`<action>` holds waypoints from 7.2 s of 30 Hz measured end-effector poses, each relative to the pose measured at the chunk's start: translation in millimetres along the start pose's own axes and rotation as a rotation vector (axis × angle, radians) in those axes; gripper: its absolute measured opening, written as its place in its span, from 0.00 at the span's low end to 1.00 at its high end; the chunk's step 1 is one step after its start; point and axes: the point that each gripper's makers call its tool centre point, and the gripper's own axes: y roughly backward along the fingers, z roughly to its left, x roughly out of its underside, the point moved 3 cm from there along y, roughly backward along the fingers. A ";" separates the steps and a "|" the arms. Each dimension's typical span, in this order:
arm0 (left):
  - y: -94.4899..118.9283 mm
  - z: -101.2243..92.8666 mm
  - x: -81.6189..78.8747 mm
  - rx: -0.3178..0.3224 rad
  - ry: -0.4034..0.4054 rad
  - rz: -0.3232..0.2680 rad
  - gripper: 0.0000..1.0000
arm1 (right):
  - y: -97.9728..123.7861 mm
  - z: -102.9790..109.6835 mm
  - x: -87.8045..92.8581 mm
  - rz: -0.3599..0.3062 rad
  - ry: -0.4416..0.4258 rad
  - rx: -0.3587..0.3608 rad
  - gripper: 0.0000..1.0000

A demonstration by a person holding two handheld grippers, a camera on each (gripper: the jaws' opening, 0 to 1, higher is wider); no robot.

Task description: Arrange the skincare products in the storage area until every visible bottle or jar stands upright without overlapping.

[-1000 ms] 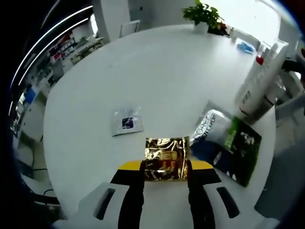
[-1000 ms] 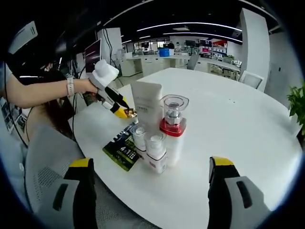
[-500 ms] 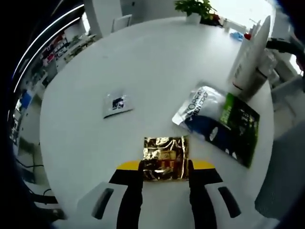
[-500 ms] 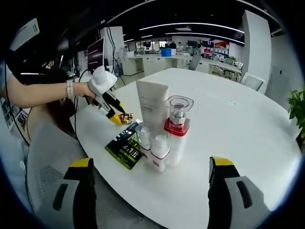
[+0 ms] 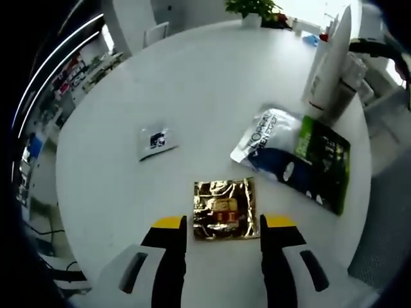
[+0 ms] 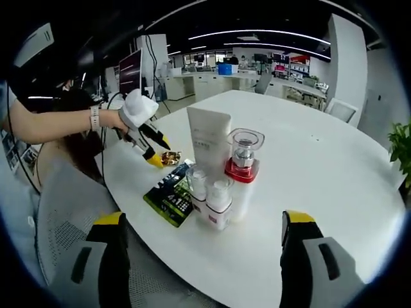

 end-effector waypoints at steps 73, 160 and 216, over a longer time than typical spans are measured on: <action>-11.6 15.4 -12.2 0.044 0.125 0.076 0.36 | 0.1 1.4 17.8 0.048 0.005 -0.009 0.99; 9.1 -18.7 -30.8 0.176 -0.281 0.009 0.61 | 4.0 12.7 0.8 -0.025 0.008 -0.040 1.00; 95.6 -77.7 -16.4 0.021 0.021 -0.312 0.97 | 8.0 6.3 -26.3 -0.124 0.002 0.018 1.00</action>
